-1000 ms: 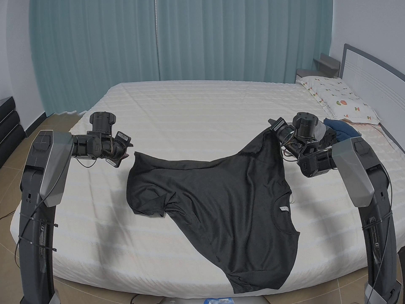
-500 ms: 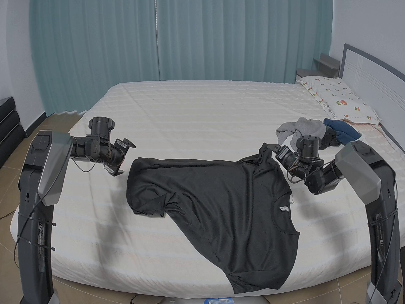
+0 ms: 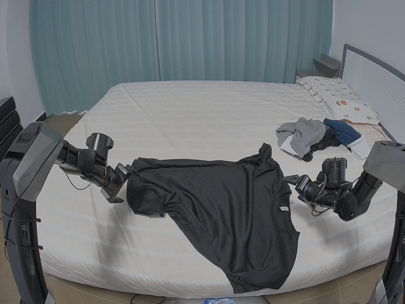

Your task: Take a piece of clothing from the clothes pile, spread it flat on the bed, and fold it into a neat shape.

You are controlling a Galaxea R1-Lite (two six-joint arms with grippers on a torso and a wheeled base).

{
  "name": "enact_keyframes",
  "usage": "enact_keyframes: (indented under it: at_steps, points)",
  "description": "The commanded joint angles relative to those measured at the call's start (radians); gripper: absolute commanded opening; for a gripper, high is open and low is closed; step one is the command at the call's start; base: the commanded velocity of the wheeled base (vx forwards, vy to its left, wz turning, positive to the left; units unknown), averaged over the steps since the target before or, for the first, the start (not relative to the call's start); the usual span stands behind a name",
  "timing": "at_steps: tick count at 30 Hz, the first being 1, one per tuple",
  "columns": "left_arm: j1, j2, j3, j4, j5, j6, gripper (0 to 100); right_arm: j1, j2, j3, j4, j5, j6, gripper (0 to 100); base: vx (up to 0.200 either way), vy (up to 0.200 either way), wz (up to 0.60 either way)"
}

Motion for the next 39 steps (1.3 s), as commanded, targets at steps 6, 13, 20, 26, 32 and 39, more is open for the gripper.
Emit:
enact_keyframes:
  at_steps: [6, 13, 20, 26, 32, 39]
  points:
    - [-0.119, -0.034, 0.148, -0.062, 0.087, 0.02, 100, 0.004, -0.059, 0.215, -0.092, 0.029, 0.018, 100, 0.0, 0.0, 0.0]
    - [-0.125, -0.011, 0.131, -0.065, 0.131, 0.029, 100, 0.002, -0.048, 0.235, -0.092, 0.029, 0.039, 100, 0.0, 0.0, 0.0]
    - [-0.122, 0.018, 0.105, -0.066, 0.153, 0.061, 100, 0.009, -0.042, 0.241, -0.092, 0.029, 0.039, 100, 0.0, 0.0, 0.0]
    - [-0.124, 0.04, 0.079, -0.06, 0.173, 0.124, 0, 0.035, -0.047, 0.261, -0.092, 0.029, 0.035, 100, 0.0, 0.0, 0.0]
    - [-0.114, 0.026, 0.102, -0.048, 0.177, 0.132, 0, 0.055, -0.02, 0.266, -0.08, 0.026, 0.02, 100, 0.0, 0.0, 0.0]
    - [-0.098, -0.126, 0.189, 0.013, 0.173, 0.161, 0, 0.053, -0.028, 0.323, -0.075, 0.014, -0.099, 100, 0.0, 0.0, 0.0]
